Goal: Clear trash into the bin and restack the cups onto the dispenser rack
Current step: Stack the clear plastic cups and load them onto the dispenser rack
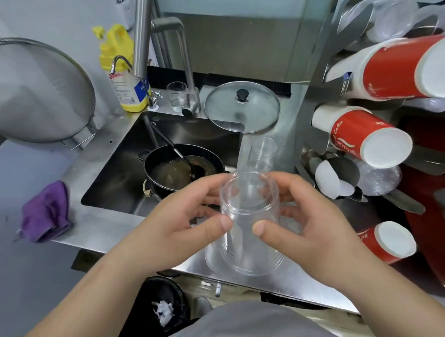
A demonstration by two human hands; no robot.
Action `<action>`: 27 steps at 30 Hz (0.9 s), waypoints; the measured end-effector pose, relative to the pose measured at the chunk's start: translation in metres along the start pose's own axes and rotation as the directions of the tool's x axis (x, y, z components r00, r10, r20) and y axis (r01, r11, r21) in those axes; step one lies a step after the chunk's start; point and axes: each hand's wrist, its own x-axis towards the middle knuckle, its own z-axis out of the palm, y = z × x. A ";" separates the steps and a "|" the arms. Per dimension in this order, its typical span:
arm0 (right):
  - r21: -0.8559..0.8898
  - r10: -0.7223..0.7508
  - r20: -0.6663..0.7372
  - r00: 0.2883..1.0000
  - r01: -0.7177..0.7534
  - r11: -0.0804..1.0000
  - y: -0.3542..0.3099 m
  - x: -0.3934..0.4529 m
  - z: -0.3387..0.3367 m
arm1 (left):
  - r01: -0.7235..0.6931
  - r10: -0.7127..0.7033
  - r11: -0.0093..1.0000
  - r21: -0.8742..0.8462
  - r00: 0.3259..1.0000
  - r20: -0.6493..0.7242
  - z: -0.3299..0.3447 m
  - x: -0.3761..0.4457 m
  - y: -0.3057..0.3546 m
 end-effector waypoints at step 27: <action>-0.127 -0.068 -0.328 0.942 0.027 0.992 0.020 0.131 -0.039 | -0.073 0.077 0.988 0.132 0.997 -0.019 -0.048 0.158 0.000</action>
